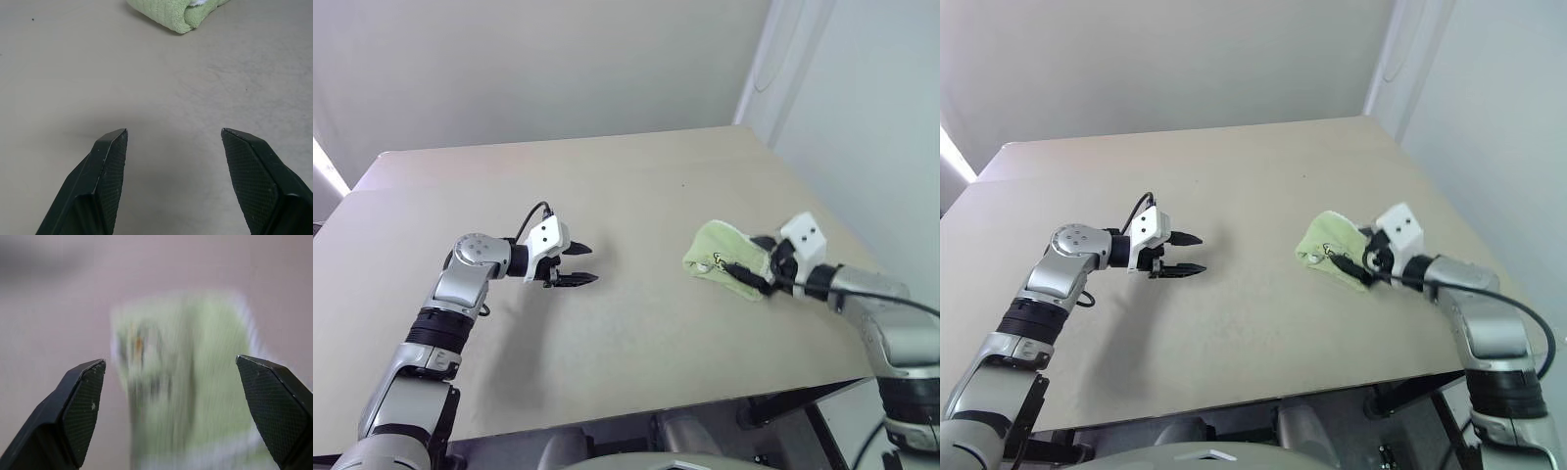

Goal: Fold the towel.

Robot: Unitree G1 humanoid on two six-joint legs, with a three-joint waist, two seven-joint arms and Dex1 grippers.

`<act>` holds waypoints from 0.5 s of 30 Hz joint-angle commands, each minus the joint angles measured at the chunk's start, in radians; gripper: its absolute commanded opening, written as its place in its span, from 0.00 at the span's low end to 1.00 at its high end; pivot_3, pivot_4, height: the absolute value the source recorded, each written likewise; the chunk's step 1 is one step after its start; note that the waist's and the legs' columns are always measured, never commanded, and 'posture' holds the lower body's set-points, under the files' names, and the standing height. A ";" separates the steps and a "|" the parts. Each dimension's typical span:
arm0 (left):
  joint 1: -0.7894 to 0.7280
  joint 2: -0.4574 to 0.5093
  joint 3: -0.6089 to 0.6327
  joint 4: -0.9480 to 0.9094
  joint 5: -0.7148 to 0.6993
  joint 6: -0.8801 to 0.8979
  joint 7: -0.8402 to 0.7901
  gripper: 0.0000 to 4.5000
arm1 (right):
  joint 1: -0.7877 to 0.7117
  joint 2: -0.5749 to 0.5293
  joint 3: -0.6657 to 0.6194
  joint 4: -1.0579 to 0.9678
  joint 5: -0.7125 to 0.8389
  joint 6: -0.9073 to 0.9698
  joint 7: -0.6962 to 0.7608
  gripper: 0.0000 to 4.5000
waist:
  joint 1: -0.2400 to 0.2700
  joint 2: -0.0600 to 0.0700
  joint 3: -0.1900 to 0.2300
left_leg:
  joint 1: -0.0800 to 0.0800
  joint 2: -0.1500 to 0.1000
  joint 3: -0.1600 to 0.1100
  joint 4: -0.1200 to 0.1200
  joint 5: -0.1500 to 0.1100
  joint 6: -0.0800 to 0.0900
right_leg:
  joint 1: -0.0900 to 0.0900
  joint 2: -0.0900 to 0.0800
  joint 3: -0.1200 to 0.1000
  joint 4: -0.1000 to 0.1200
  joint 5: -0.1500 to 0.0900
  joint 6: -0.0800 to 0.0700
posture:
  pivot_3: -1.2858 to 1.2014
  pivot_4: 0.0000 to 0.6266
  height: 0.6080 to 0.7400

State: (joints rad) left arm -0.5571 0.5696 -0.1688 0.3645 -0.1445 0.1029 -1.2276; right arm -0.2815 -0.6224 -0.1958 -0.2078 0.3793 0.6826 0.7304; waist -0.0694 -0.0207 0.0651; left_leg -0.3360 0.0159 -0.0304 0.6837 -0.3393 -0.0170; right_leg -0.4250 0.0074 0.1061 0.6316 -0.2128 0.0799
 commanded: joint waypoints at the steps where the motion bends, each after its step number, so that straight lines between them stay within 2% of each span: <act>1: -0.012 0.007 0.018 -0.045 -0.010 0.000 0.010 0.72 | -0.080 0.063 -0.045 0.005 0.071 0.048 -0.070 1.00 | 0.001 0.000 0.000 | 0.000 0.000 0.000 0.000 0.000 0.000 | 0.000 0.000 0.000 0.000 0.000 0.000 | 0.52 0.00 0.79; 7: -0.019 0.007 0.021 -0.047 -0.011 0.001 0.020 0.72 | -0.126 0.175 0.007 0.215 0.014 -0.043 -0.146 1.00 | 0.002 0.000 0.000 | -0.001 0.000 0.000 0.000 0.000 0.000 | 0.000 -0.001 0.000 -0.002 0.000 0.000 | 0.52 0.00 0.79; 11: -0.025 -0.001 0.043 -0.082 -0.034 0.040 0.046 0.72 | -0.147 0.233 -0.050 0.492 0.002 -0.168 -0.195 1.00 | 0.000 0.000 0.000 | -0.002 0.000 0.000 0.000 0.000 0.000 | -0.002 -0.001 0.000 -0.002 0.001 0.001 | 0.52 0.00 0.79; 15: -0.021 0.004 0.043 -0.126 -0.040 0.074 0.067 0.72 | -0.156 0.284 -0.036 0.734 -0.056 -0.340 -0.243 1.00 | -0.005 0.000 0.000 | -0.002 0.000 0.001 0.000 0.000 0.000 | -0.001 -0.001 0.000 -0.001 0.002 0.003 | 0.52 0.00 0.79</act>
State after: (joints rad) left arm -0.5562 0.5674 -0.1483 0.2902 -0.1647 0.1683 -1.1694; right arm -0.4294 -0.3481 -0.2256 0.4518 0.3574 0.3951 0.5198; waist -0.0740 -0.0204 0.0646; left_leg -0.3370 0.0160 -0.0299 0.6835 -0.3394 -0.0170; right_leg -0.4255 0.0068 0.1063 0.6304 -0.2110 0.0825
